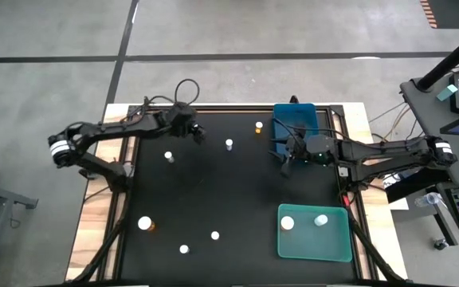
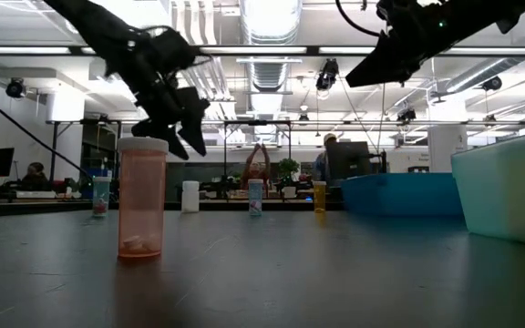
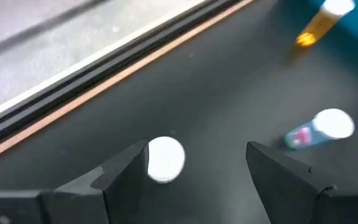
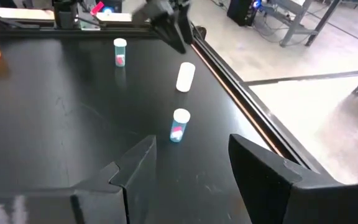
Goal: Pick and place medicine bottles into bin by pill shape (circle, oval)
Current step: Put the white pill bottle into the blue bin
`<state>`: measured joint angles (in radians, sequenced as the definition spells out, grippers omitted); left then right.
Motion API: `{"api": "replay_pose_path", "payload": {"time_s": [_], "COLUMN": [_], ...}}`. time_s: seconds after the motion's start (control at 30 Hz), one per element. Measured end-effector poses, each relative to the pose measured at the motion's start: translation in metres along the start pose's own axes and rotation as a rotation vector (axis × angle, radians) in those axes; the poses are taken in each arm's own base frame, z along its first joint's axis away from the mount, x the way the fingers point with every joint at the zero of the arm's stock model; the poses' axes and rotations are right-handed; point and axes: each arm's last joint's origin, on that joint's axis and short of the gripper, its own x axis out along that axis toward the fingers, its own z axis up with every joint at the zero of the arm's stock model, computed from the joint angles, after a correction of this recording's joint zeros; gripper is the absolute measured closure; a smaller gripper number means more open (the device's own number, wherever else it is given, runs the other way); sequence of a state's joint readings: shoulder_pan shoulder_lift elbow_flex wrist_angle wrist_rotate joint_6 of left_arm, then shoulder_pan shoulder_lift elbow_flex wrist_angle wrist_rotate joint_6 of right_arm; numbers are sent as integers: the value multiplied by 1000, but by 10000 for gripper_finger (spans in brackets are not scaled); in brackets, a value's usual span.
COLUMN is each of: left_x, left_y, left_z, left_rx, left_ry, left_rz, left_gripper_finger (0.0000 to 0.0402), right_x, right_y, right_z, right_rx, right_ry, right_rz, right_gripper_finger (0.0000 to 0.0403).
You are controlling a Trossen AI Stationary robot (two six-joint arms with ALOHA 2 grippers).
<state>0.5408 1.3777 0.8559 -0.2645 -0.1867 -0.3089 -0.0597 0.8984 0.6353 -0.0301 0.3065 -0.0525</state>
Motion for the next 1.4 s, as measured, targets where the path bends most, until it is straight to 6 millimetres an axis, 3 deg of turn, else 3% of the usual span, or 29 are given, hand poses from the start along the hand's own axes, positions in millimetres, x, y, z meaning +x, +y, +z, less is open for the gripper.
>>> {"api": "replay_pose_path", "payload": {"time_s": [0.23, 0.43, 0.93, 1.4], "left_x": [23, 38, 48, 50], "left_y": [-1, 0, 1, 1], "left_z": [9, 3, -3, -8], "left_rx": [3, -5, 2, 7], "left_ry": [102, 143, 169, 179], "left_rz": [50, 124, 155, 156], "left_gripper_finger": [148, 148, 153, 273], "right_x": [0, 0, 0, 0], "right_y": [0, 0, 0, 0], "right_z": [-1, -2, -2, -2], "right_rx": [-3, 2, -6, -7], "right_ry": [10, 18, 17, 17], "right_rz": [1, 1, 1, 1], "right_gripper_finger": [209, 209, 209, 209]}}
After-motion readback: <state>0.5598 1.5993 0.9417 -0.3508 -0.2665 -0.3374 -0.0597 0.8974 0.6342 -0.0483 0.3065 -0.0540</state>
